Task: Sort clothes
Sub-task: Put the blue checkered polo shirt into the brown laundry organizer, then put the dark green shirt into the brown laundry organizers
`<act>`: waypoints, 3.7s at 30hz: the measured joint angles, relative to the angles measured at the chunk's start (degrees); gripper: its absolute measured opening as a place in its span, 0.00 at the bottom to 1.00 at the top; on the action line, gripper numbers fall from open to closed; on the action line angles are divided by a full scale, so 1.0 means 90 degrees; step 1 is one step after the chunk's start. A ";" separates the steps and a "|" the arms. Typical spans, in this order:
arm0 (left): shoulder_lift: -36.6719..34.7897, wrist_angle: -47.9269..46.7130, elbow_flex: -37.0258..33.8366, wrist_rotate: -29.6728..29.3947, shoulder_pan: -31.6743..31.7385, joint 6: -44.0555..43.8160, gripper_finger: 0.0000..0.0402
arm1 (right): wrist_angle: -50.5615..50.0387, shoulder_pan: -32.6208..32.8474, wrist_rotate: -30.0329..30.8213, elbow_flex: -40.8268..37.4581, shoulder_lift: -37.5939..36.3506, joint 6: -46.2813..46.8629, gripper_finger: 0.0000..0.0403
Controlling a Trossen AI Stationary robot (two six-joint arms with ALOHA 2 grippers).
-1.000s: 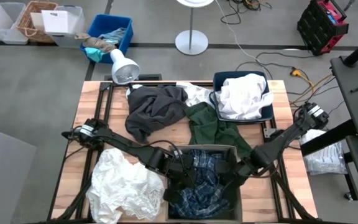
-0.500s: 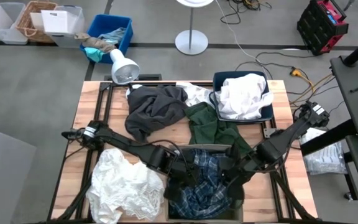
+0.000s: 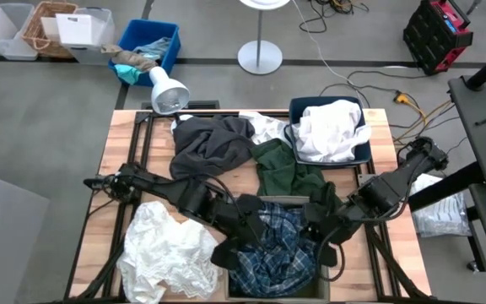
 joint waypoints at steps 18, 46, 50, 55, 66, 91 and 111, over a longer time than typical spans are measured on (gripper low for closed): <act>-0.0776 -0.0640 0.0147 -0.1462 0.0877 0.0773 0.00 | -0.1491 -0.2342 0.0956 0.1178 -0.0010 -0.0940 0.03; -0.0901 -0.0965 0.0147 0.0128 0.4144 0.1753 0.00 | -0.0790 -0.7621 -0.1927 0.0815 0.0218 -0.7086 0.03; -0.0901 -0.0951 0.0147 0.0348 0.4309 0.1957 0.00 | -0.1155 -0.7627 -0.2144 0.0815 0.0251 -0.7153 0.03; -0.0898 -0.0951 0.0147 0.0823 0.4606 0.2359 0.00 | -0.1844 -0.7627 -0.2653 0.0813 0.0049 -0.6781 0.03; -0.0896 -0.0902 0.0135 0.1341 0.5338 0.2906 0.00 | -0.2540 -0.7190 -0.3769 0.0081 -0.1329 -0.5662 0.03; -0.0782 -0.0791 0.0132 0.1443 0.5365 0.2893 0.00 | -0.0883 -0.5759 -0.2867 -0.4404 -0.3742 -0.3830 0.49; -0.0787 -0.0761 0.0132 0.1448 0.5362 0.2794 0.00 | 0.1488 -0.5761 -0.2274 -0.5557 -0.2582 -0.4282 0.46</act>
